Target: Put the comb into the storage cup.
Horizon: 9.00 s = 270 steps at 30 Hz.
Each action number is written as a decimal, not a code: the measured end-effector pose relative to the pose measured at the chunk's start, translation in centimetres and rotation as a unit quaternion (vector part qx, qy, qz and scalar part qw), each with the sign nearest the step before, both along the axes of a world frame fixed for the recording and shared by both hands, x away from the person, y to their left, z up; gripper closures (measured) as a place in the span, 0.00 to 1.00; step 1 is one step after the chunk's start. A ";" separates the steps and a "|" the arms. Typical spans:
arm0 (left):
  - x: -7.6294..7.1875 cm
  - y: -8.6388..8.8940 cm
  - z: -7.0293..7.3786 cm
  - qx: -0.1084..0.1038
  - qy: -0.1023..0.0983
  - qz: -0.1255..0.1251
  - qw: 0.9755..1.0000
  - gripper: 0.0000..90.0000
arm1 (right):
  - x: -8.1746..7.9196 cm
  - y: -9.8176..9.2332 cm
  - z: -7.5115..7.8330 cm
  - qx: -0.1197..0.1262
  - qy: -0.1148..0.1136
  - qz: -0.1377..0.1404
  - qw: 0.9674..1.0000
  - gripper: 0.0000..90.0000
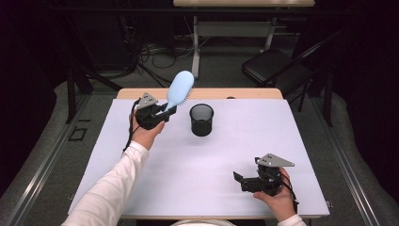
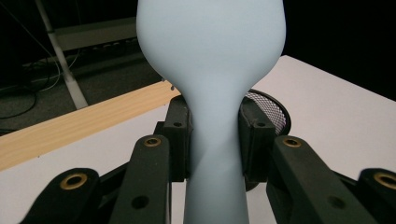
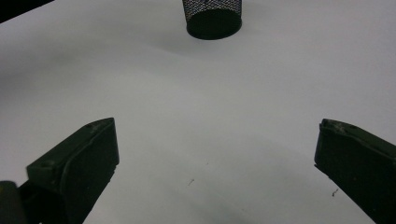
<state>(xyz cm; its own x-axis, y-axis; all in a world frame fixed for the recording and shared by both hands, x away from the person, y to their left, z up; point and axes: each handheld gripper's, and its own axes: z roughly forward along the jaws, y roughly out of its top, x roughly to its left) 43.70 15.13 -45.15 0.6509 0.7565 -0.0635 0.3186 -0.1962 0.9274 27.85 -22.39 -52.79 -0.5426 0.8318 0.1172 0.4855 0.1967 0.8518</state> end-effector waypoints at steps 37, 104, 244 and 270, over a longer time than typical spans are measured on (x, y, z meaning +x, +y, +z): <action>0.3 -1.6 0.2 0.009 -0.002 -0.010 1.000 0.77 | 3.9 -1.8 4.8 0.004 0.030 -0.003 1.000 0.03; 0.2 -3.7 0.0 0.009 -0.003 -0.034 0.999 0.77 | 17.5 7.0 14.1 0.026 0.078 0.002 0.997 0.05; 0.6 -4.8 -1.9 0.007 0.004 -0.059 0.998 0.77 | 23.3 9.9 12.1 0.227 0.158 0.060 0.959 0.49; 0.6 -4.8 -1.8 0.002 0.001 -0.063 0.998 0.77 | 23.4 9.4 12.1 0.265 0.210 0.040 0.940 0.55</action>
<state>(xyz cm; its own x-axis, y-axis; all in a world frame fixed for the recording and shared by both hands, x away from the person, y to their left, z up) 44.25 10.34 -46.96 0.7402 0.6695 -0.0621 0.2928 -0.2378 0.9261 51.26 -12.96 -40.66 -0.4151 0.5547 0.7211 0.8022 -0.1508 0.5778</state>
